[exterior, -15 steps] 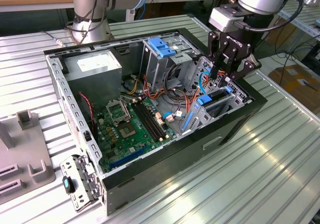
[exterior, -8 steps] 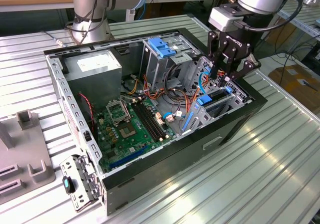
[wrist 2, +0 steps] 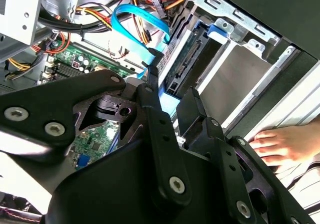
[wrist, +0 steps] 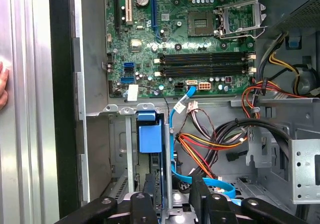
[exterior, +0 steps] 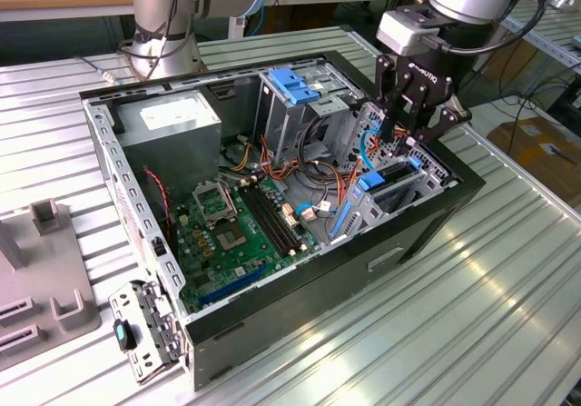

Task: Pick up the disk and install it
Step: 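Insert the first disk wire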

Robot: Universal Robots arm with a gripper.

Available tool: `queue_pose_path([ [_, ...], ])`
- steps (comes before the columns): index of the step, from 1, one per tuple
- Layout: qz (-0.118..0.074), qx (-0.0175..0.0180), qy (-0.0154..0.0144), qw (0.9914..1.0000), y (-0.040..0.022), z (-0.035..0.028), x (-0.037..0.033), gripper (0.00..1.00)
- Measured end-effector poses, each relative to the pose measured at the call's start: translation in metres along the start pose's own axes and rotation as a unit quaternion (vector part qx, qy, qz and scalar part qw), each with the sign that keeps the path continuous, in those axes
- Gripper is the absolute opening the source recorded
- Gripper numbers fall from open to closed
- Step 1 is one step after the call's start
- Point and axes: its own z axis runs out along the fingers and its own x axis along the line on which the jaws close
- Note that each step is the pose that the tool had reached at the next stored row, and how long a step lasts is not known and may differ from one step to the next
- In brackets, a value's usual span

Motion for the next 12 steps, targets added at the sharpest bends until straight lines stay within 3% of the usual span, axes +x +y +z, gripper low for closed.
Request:
queue_pose_path([
  [12,0.000,0.0000,0.0015,1.00000,-0.0001,-0.0044,-0.0002,0.42],
])
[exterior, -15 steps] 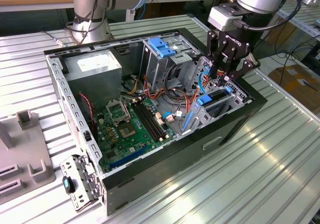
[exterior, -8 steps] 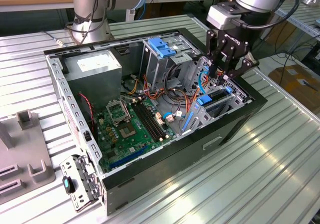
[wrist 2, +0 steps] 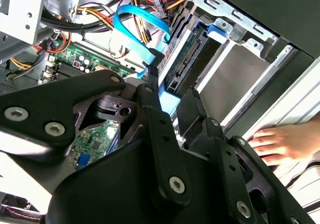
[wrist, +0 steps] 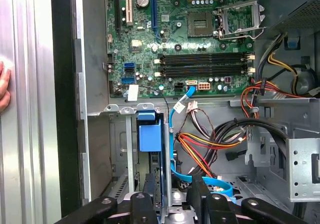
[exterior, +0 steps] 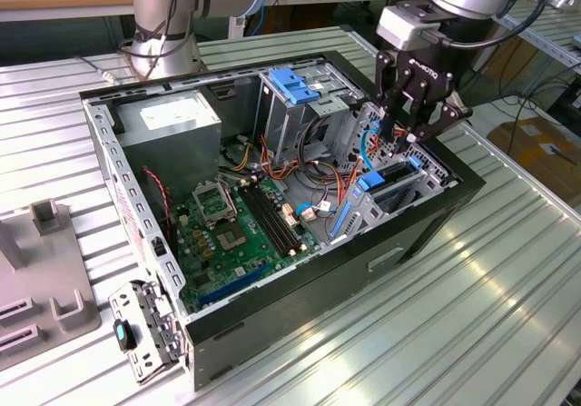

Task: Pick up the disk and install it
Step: 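Insert the first disk wire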

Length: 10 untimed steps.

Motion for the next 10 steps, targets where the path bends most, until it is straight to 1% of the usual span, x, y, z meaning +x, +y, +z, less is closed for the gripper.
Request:
queue_pose_path([
  [10,0.000,0.0000,0.0000,1.00000,0.0000,-0.0030,0.0001,0.42],
])
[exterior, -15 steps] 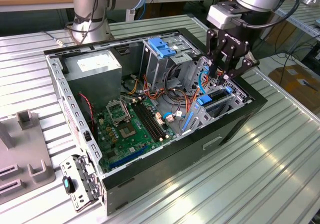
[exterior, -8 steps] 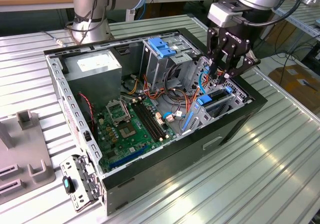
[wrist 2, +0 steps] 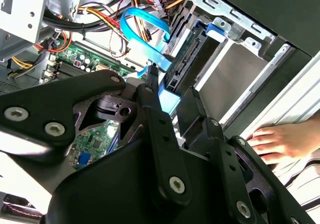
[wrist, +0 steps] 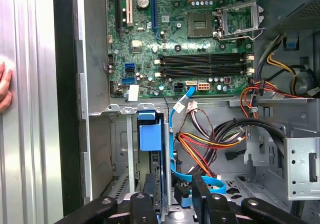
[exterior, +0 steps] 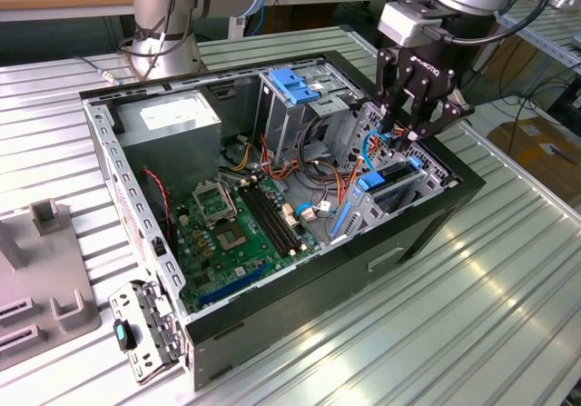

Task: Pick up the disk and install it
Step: 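Insert the first disk wire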

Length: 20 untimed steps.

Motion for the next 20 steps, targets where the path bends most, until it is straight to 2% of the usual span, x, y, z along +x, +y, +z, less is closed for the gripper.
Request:
queue_pose_path([
  [12,0.000,0.0000,0.0000,1.00000,-0.0028,-0.0002,-0.0009,0.42],
  [16,0.000,0.0000,0.0001,1.00000,-0.0070,-0.0002,-0.0020,0.42],
  [18,0.000,0.0000,0.0000,1.00000,-0.0090,0.0026,-0.0022,0.42],
  [20,0.000,0.0000,0.0001,1.00000,-0.0109,0.0096,-0.0027,0.42],
])
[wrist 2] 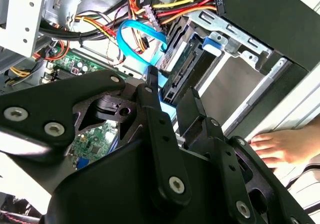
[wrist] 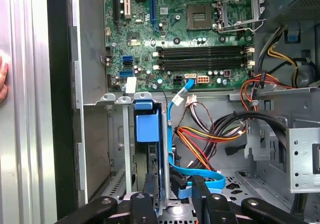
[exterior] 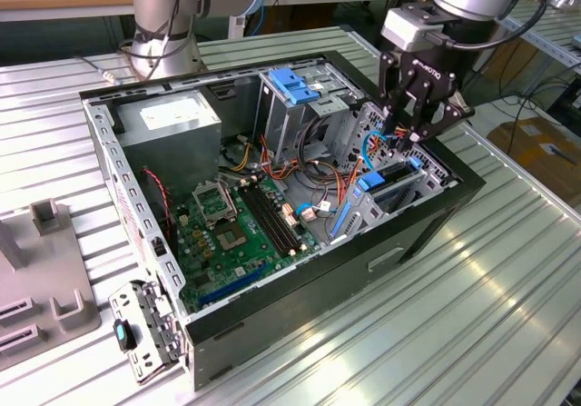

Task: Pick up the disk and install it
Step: 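Insert the first disk wire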

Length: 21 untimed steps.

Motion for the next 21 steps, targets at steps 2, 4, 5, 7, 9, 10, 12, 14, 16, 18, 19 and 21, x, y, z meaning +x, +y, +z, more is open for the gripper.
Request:
queue_pose_path([
  [2,0.000,0.0000,0.0000,1.00000,-0.0015,0.0034,-0.0003,0.42],
  [4,0.000,0.0000,0.0001,1.00000,-0.0021,0.0042,-0.0004,0.42],
  [5,0.000,0.0000,0.0001,1.00000,-0.0021,0.0042,-0.0004,0.42],
  [7,0.000,0.0000,0.0000,1.00000,-0.0023,0.0043,-0.0005,0.42],
  [9,0.000,0.0000,0.0000,1.00000,-0.0023,0.0039,-0.0004,0.42],
  [10,0.000,0.0000,-0.0001,1.00000,-0.0023,0.0029,-0.0004,0.42],
  [12,0.000,-0.0003,0.0000,1.00000,-0.0032,0.0024,-0.0004,0.42],
  [14,0.000,-0.0011,0.0000,1.00000,-0.0054,0.0023,-0.0005,0.42],
  [16,0.000,-0.0021,0.0001,1.00000,-0.0081,0.0023,-0.0006,0.42],
  [18,0.000,-0.0028,0.0001,1.00000,-0.0103,0.0023,-0.0006,0.42],
  [19,0.000,-0.0032,0.0001,0.99999,-0.0117,0.0023,-0.0007,0.42],
  [21,0.000,-0.0036,0.0001,0.99999,-0.0138,0.0024,-0.0004,0.42],
])
